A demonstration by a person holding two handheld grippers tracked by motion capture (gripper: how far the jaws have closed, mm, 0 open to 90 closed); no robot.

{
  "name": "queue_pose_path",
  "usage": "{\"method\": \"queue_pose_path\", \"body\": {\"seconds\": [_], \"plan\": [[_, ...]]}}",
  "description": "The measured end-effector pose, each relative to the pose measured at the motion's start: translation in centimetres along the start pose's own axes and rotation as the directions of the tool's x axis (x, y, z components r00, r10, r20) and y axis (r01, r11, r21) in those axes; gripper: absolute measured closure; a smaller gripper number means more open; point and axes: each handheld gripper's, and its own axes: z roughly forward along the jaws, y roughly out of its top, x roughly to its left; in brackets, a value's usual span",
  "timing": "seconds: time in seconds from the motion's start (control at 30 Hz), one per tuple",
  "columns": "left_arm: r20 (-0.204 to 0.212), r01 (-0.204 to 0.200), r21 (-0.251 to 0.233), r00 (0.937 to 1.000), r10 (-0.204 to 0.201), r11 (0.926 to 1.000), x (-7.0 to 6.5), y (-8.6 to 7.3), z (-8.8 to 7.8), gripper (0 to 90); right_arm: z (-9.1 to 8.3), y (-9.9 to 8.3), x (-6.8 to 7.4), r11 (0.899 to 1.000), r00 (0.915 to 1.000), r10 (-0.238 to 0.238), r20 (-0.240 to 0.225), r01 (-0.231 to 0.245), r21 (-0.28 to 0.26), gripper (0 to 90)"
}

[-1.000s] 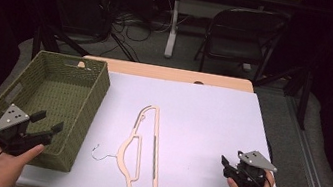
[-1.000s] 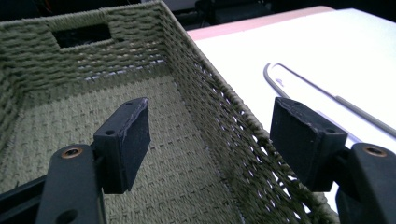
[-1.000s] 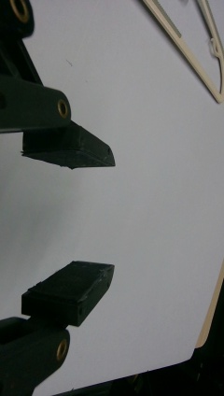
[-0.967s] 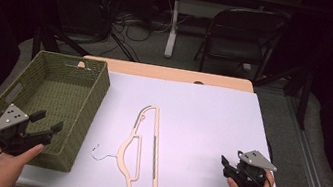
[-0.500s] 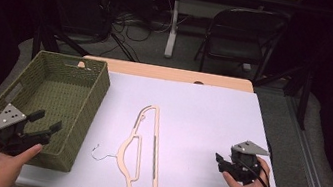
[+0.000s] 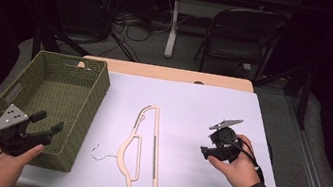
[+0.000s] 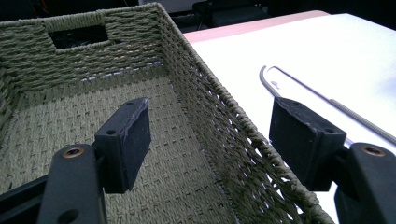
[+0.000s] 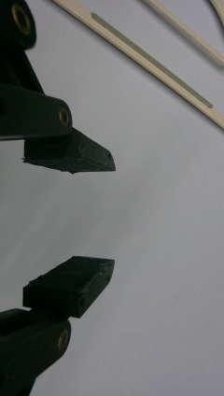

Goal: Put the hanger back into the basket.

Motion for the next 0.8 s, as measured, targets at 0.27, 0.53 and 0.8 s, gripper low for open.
{"method": "queue_pose_path", "body": {"seconds": [0.27, 0.53, 0.8], "plan": [[-0.001, -0.005, 0.005, 1.0, 0.005, 1.0, -0.1, 0.0, 0.1, 29.3, 0.9, 1.9, 0.6, 0.992, 0.9985, 0.001, -0.055, 0.006, 0.122, 45.9], [0.0, -0.005, 0.006, 1.0, 0.005, 1.0, -0.1, -0.1, 0.2, 29.4, 2.1, 3.3, 1.6, 0.978, 0.998, -0.035, -0.053, 0.045, 0.205, 47.2], [-0.002, -0.005, 0.007, 1.0, 0.005, 1.0, -0.1, -0.1, 0.2, 29.4, 3.7, 5.3, 3.1, 0.95, 0.9976, -0.036, -0.06, 0.053, 0.308, 49.2]]}}
